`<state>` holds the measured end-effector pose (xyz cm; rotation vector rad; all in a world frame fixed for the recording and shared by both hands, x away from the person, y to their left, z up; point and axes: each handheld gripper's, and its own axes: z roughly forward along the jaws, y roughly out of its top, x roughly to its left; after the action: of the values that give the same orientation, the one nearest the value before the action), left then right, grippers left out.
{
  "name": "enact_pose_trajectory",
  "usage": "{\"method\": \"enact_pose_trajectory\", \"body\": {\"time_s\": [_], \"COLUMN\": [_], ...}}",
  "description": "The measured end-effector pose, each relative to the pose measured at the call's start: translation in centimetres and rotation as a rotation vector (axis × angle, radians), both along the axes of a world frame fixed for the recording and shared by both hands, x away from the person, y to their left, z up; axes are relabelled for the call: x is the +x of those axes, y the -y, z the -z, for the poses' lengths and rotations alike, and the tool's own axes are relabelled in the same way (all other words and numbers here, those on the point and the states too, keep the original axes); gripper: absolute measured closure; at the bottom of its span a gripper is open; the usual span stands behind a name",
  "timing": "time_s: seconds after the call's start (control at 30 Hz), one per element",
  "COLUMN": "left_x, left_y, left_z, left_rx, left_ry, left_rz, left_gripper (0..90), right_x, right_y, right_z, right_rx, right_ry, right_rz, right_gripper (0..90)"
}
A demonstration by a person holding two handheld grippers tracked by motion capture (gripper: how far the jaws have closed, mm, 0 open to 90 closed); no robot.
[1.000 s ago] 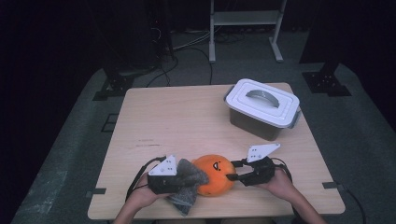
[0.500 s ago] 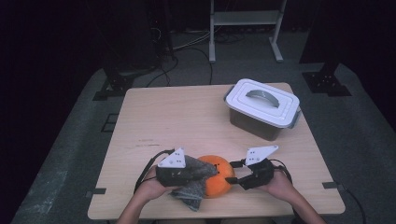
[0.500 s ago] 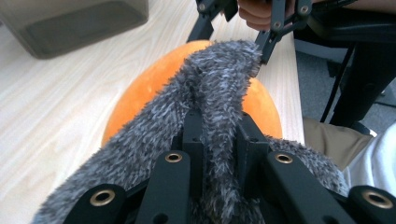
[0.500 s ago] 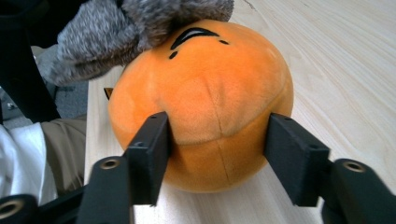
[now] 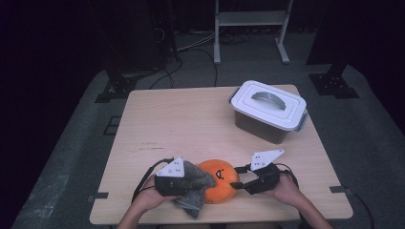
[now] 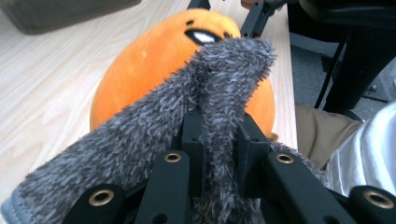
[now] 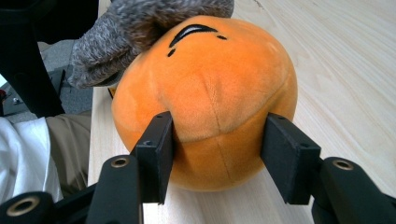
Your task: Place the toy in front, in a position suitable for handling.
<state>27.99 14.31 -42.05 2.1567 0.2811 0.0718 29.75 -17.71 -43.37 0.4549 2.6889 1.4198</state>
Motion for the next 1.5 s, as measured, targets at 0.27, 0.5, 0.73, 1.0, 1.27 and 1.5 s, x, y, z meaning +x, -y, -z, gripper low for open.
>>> {"method": "enact_pose_trajectory", "body": {"time_s": [0.27,0.5,0.73,1.0,1.27,1.5], "left_x": [-0.4,-0.8,0.0,1.5,1.7,1.4], "left_y": [-0.1,0.3,0.4,1.2,0.2,-1.0], "left_z": [0.5,0.3,-1.3,-2.5,-1.7,-0.4], "left_rx": [0.002,0.013,-0.026,-0.003,0.009,0.007], "left_ry": [-0.013,-0.01,0.015,0.03,0.002,-0.032], "left_rz": [0.013,0.036,0.027,0.008,-0.018,-0.041], "left_gripper": [76.9,76.8,76.8,76.8,76.6,76.5], "right_x": [0.2,0.1,-0.2,-0.7,-0.8,-0.6], "right_y": [0.1,-0.9,-0.6,-0.6,-0.4,-0.2], "right_z": [-0.3,-0.3,-0.2,-0.2,0.0,0.2], "right_rx": [0.019,0.015,0.004,-0.01,-0.022,-0.016], "right_ry": [-0.053,-0.043,-0.01,0.02,0.027,0.01], "right_rz": [-0.014,0.002,-0.006,-0.035,-0.041,-0.039], "right_gripper": [30.5,32.4,41.0,42.0,43.0,38.5]}}
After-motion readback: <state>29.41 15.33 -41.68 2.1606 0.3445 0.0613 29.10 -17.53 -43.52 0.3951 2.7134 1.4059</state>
